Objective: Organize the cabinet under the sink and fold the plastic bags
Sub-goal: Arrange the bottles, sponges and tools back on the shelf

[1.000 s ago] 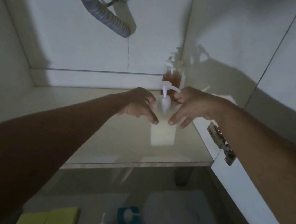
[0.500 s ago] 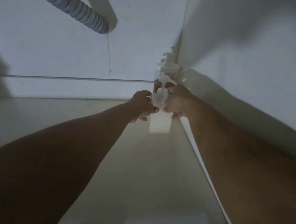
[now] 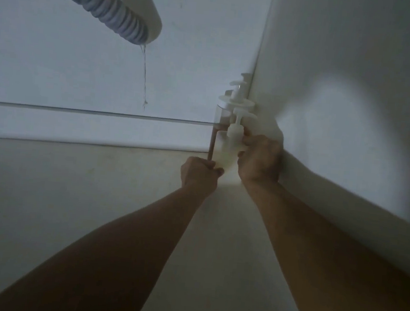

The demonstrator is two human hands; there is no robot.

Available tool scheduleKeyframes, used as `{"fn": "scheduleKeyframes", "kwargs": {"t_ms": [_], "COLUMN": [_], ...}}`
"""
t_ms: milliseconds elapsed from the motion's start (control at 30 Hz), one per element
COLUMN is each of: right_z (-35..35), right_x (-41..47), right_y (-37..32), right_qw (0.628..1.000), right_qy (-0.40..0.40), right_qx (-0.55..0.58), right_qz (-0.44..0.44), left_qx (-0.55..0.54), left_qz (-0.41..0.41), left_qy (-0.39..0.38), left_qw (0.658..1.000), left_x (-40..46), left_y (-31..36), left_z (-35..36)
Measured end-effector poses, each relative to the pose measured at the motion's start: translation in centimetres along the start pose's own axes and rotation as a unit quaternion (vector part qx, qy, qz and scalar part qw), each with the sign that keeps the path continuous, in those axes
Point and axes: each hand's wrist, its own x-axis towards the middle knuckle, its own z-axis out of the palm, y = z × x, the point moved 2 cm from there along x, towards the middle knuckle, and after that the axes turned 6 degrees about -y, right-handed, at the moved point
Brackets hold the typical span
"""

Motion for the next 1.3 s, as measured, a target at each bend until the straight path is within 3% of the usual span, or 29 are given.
{"fn": "scheduleKeyframes", "kwargs": {"t_ms": [133, 233, 433, 533, 733, 833, 933, 1033, 1200, 1300], "right_z": [0.4, -0.1, -1.0, -2.2, -4.9, -6.9, -10.3, -12.5, -11.0, -7.9], "right_x": [0.3, -0.1, -1.1, -1.8, -4.2, -6.8, -11.5, -16.8, -25.0, -29.6], "right_y": [0.2, -0.4, -1.3, -1.6, -2.8, -4.3, -6.3, -7.5, -7.1, -5.8], "right_qw": [1.0, 0.997, 0.981, 0.978, 0.993, 0.983, 0.934, 0.875, 0.8, 0.763], "right_qy": [-0.014, 0.029, 0.008, 0.0, -0.056, -0.177, -0.356, -0.478, -0.596, -0.645], "right_qx": [-0.016, -0.076, -0.192, -0.208, -0.101, -0.027, 0.023, 0.043, 0.023, 0.007], "right_qz": [0.024, 0.018, 0.004, 0.001, -0.023, -0.029, -0.032, -0.061, -0.063, -0.053], "left_qx": [0.018, 0.057, 0.069, 0.086, 0.082, 0.104, 0.163, 0.213, 0.306, 0.392], "left_qz": [0.009, 0.031, -0.007, -0.013, -0.033, -0.037, -0.033, -0.059, -0.138, -0.165], "left_qy": [-0.006, -0.009, -0.129, -0.135, -0.152, -0.207, -0.256, -0.313, -0.452, -0.481], "left_qw": [1.0, 0.998, 0.989, 0.987, 0.984, 0.972, 0.952, 0.924, 0.827, 0.767], "left_x": [0.8, 0.5, -0.4, -1.6, -6.2, -10.3, -14.8, -19.4, -26.1, -28.8], "left_y": [0.2, 0.4, 1.0, 1.2, 2.9, 4.0, 4.3, 3.4, 0.5, -3.1], "left_z": [0.4, 0.8, 0.7, 0.1, -4.8, -8.5, -12.2, -15.5, -19.7, -21.0]}}
